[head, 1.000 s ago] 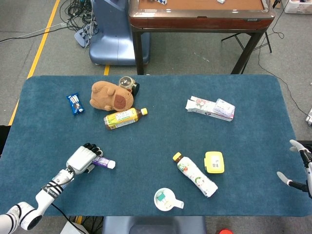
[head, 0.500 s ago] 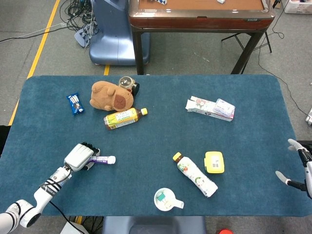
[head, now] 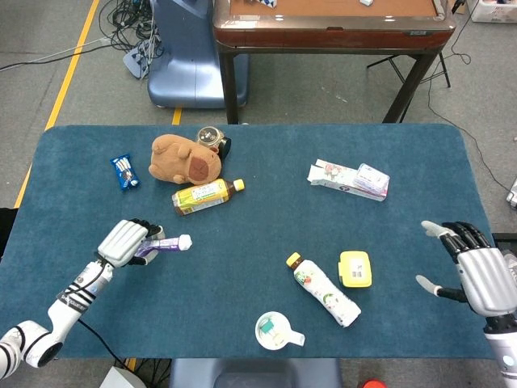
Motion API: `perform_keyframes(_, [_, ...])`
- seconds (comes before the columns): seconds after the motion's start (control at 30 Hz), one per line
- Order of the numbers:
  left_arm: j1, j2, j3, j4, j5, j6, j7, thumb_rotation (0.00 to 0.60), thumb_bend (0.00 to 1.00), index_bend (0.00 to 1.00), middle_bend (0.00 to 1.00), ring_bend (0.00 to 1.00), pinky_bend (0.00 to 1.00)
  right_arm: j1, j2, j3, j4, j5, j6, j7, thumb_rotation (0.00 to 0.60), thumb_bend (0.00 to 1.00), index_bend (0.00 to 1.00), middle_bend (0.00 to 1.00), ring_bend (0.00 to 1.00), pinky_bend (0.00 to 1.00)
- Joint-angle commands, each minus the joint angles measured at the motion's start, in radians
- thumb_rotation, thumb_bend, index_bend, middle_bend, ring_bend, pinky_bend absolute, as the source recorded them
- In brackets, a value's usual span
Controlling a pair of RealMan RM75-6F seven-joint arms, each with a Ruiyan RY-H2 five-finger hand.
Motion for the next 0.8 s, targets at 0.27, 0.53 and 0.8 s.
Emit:
perform_keyframes(0.27, [-0.075,0.118,-0.090,-0.269,-0.142,-0.136,0.065,0.600,0.39,0.50,0.61,0.44,0.41,0.236,-0.069,0.084,-0.121,-0.073,-0.223,-0.179,0.599,0.10,0.28,0.21,0.11,0.16])
perform_keyframes(0.53, [-0.117,0.133,-0.135,-0.383,-0.247,-0.192,0.154,0.600,0.40,0.52,0.64,0.44,0.41,0.405,-0.237,0.142,-0.090,0.000,-0.376,-0.306,0.511,0.17,0.31,0.19,0.06,0.13])
perform_keyframes(0.8, [-0.152,0.115,-0.163,-0.434,-0.335,-0.207,0.254,0.600,0.40,0.53,0.65,0.44,0.41,0.517,-0.350,0.186,-0.050,0.092,-0.452,-0.361,0.460,0.21,0.31,0.17,0.04,0.12])
